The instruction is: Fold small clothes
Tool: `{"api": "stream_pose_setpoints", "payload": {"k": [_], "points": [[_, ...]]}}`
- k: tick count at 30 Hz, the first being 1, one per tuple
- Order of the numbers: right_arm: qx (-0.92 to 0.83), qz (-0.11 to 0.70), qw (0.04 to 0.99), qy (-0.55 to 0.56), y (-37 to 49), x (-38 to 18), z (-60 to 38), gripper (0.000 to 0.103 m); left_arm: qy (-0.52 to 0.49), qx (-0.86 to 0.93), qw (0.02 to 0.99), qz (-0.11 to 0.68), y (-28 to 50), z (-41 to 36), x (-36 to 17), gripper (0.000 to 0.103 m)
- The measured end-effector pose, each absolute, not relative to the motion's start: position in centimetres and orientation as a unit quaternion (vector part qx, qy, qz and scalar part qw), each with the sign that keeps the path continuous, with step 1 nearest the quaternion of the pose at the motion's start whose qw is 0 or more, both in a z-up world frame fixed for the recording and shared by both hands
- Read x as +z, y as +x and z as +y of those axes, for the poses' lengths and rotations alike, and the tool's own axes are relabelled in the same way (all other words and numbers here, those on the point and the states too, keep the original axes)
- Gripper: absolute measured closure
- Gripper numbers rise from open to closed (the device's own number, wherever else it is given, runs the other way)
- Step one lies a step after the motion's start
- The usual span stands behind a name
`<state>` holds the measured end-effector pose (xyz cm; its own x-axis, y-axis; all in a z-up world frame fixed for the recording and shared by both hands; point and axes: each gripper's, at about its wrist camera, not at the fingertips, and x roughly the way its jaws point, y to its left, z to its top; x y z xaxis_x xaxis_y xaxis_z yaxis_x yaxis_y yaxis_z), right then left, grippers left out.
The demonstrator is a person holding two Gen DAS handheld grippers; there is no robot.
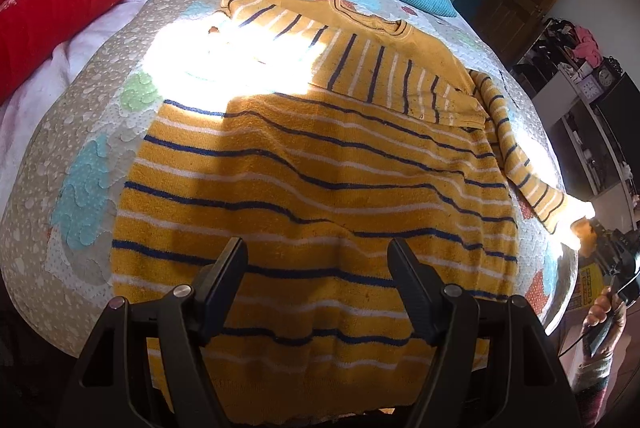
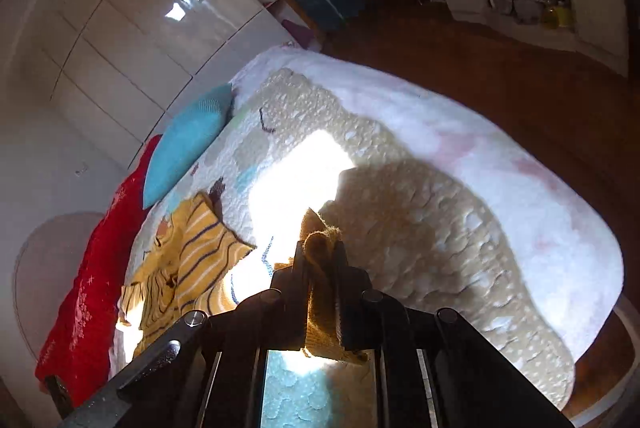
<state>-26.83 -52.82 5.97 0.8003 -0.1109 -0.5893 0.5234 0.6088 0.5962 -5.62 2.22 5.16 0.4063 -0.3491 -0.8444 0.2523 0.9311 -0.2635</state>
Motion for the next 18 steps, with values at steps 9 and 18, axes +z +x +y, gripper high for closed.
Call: {"api": "stream_pose_setpoints", "payload": {"k": [9,18], "points": [[-0.297,0.198,0.867,0.348,-29.1,15.7,-56.3,0.095,-0.085,-0.169,0.838,0.513,-5.1,4.8,4.5,0.032],[-0.087,0.268,0.906,0.316,-13.1,17.6,-42.7,0.095,-0.121,-0.147,0.851,0.49,-5.2,9.5,4.9,0.032]]}}
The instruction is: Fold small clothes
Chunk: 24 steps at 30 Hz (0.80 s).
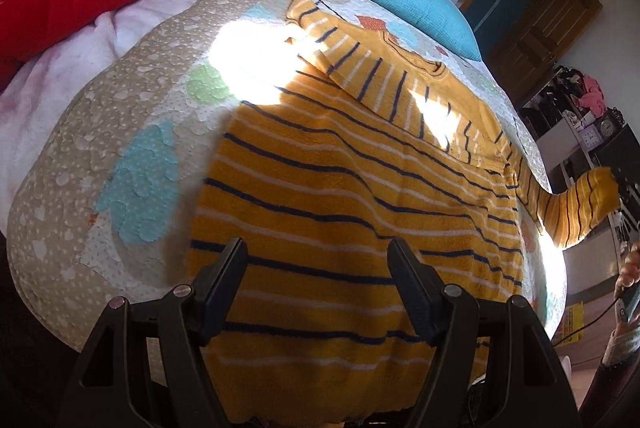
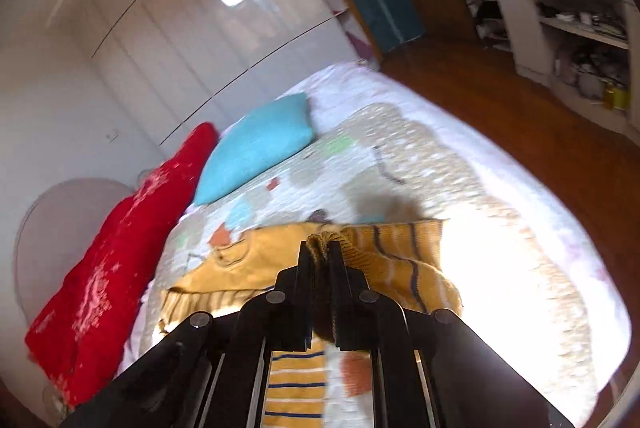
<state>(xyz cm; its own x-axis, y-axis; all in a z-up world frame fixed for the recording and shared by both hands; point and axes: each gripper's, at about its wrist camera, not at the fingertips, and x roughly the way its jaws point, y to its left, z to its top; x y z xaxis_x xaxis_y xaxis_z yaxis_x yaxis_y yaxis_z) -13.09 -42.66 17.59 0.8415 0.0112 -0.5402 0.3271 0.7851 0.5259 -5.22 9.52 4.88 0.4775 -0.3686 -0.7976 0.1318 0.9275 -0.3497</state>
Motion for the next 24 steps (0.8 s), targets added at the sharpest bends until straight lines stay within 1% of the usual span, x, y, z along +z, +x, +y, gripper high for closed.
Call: {"api": "stream_pose_setpoints", "payload": {"k": [6,11,14,20,24], "points": [[0.042,0.329,0.897,0.292,-0.5,15.8,-30.4,0.095,-0.125,-0.089,0.87,0.469,-5.6,14.6,4.7,0.032],[0.115,0.385,0.874,0.273,8.1,12.5,-20.0,0.095,-0.13,-0.051,0.87,0.473,-5.7,18.1,3.3,0.032],[0.126,0.421,0.868,0.232,12.6,10.0,-14.3,0.095,-0.136,-0.044,0.867,0.477,-5.5,19.4,2.5,0.032],[0.13,0.488,0.842,0.188,18.6,3.9,-7.8,0.095,-0.125,-0.053,0.874,0.467,-5.3,19.7,2.6,0.032],[0.139,0.51,0.823,0.207,20.6,1.3,-6.0,0.087,-0.118,-0.054,0.875,0.467,-5.2,19.3,2.5,0.031]]}}
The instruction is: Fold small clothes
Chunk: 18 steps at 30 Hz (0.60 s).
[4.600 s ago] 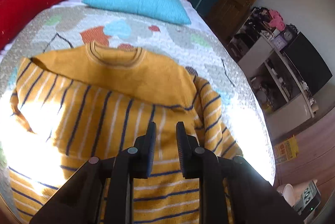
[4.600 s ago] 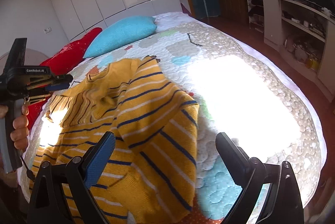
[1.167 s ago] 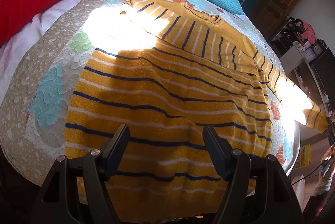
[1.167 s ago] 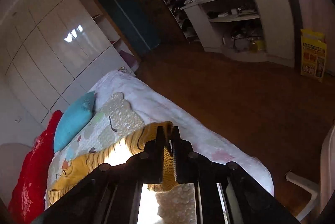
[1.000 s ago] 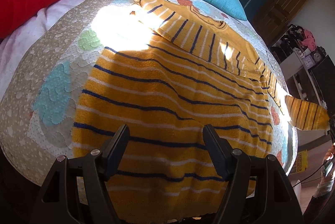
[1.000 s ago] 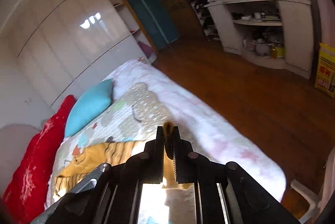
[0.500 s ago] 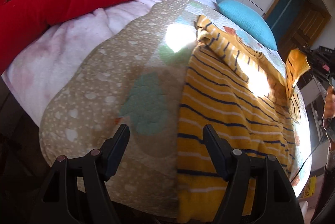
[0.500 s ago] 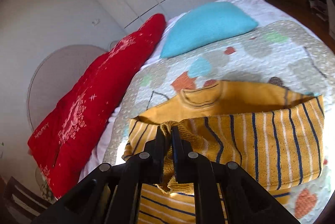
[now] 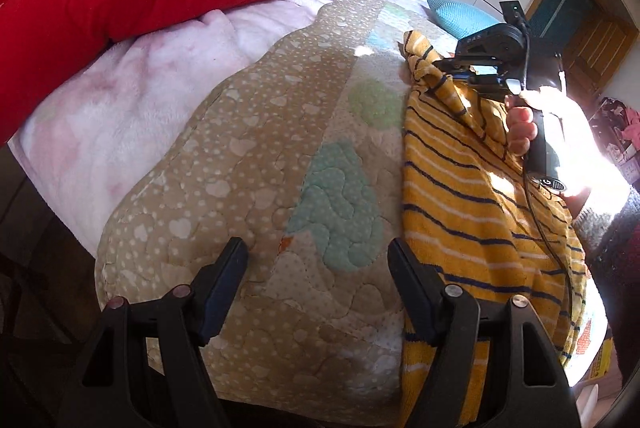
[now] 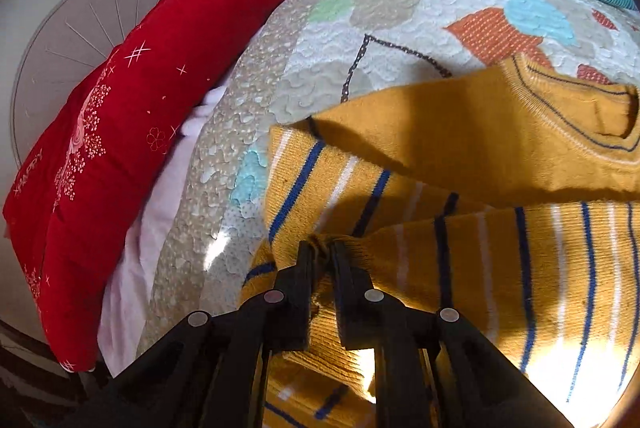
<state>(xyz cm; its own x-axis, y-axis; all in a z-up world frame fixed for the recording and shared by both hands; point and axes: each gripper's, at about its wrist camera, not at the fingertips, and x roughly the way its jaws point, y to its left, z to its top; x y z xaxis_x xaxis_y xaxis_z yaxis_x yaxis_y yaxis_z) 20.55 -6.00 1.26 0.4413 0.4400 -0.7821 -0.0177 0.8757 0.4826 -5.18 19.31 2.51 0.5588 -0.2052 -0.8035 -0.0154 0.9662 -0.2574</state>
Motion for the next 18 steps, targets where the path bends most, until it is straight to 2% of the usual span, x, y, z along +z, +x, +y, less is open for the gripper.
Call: {"api": "stream_pose_setpoints", "payload": {"k": [1,3,8,12,18], "points": [[0.142,0.512,0.82,0.214,20.9,0.9,-5.7,0.085,-0.118,-0.053,0.875,0.466,-5.3,19.2,2.5,0.03],[0.149,0.51,0.816,0.226,20.9,1.2,-5.5,0.063,-0.118,-0.052,0.875,0.468,-5.3,19.2,2.6,0.03],[0.183,0.476,0.837,0.2,17.6,5.8,-5.9,0.044,-0.132,-0.05,0.871,0.47,-5.6,19.4,3.2,0.03],[0.184,0.467,0.85,0.161,12.7,8.2,-9.2,0.038,-0.139,-0.059,0.874,0.463,-6.4,19.0,4.2,0.03],[0.094,0.471,0.868,0.123,4.6,9.7,-19.9,0.037,-0.134,-0.078,0.875,0.458,-7.5,16.8,5.2,0.03]]}}
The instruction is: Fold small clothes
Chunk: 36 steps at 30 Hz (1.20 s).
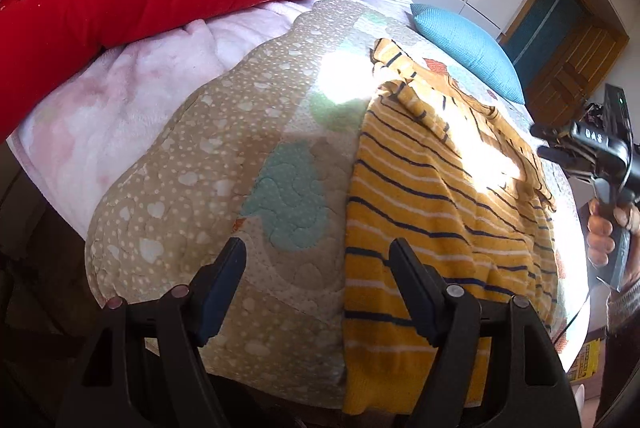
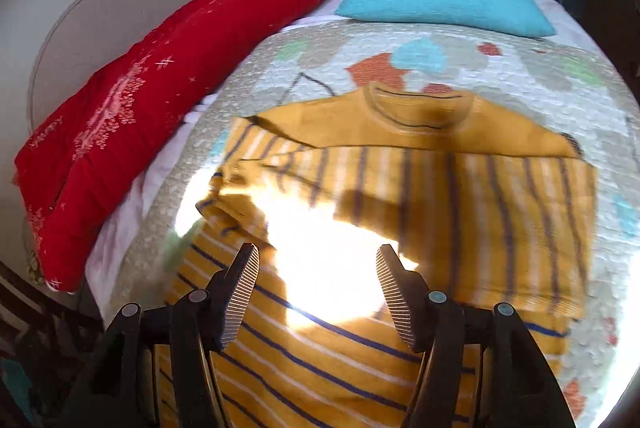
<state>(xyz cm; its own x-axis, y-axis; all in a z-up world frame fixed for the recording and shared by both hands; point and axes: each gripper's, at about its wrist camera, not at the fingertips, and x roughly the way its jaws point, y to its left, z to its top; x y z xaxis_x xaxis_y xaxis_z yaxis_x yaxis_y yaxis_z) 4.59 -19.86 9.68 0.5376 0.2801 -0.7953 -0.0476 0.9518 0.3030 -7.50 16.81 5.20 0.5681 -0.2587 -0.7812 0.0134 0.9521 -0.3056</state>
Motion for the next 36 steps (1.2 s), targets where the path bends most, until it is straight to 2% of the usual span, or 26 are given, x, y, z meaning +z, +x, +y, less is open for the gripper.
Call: {"api": "stream_pose_setpoints", "payload": {"k": [3,6,8,14,17,18,20,22,29,36], "points": [[-0.017,0.473,0.878,0.065,0.5,10.4,-25.7,0.037,-0.13,-0.088,0.872,0.463,-7.8,15.7,5.2,0.03],[-0.171,0.451,0.872,-0.081,-3.8,10.9,-29.3,0.036,-0.112,-0.091,0.874,0.465,-8.0,14.5,5.2,0.028],[-0.228,0.443,0.858,-0.127,-6.8,10.7,-31.3,0.036,-0.1,-0.096,0.874,0.465,-8.1,14.0,5.1,0.025],[-0.044,0.459,0.881,0.107,-15.1,8.3,-33.0,0.036,-0.145,-0.156,0.835,0.508,-6.9,13.4,3.3,0.025],[0.029,0.461,0.868,0.181,-17.0,5.7,-31.3,0.036,-0.166,-0.173,0.821,0.518,-6.7,12.9,2.0,0.026],[0.042,0.461,0.865,0.192,-17.5,5.0,-30.7,0.036,-0.161,-0.17,0.823,0.517,-6.9,12.7,1.8,0.029],[0.062,0.461,0.86,0.209,-18.2,3.6,-29.4,0.036,-0.134,-0.157,0.832,0.514,-7.3,12.2,1.9,0.059],[0.092,0.461,0.849,0.241,-18.4,2.2,-28.3,0.036,-0.124,-0.162,0.835,0.511,-7.6,12.2,1.9,0.071],[0.165,0.42,0.828,0.332,-19.4,0.2,-25.9,0.034,-0.17,-0.217,0.821,0.5,-8.9,13.0,1.3,0.071],[0.216,0.398,0.786,0.419,-21.4,-1.5,-25.0,0.034,-0.196,-0.246,0.81,0.496,-10.1,12.4,0.7,0.059]]}}
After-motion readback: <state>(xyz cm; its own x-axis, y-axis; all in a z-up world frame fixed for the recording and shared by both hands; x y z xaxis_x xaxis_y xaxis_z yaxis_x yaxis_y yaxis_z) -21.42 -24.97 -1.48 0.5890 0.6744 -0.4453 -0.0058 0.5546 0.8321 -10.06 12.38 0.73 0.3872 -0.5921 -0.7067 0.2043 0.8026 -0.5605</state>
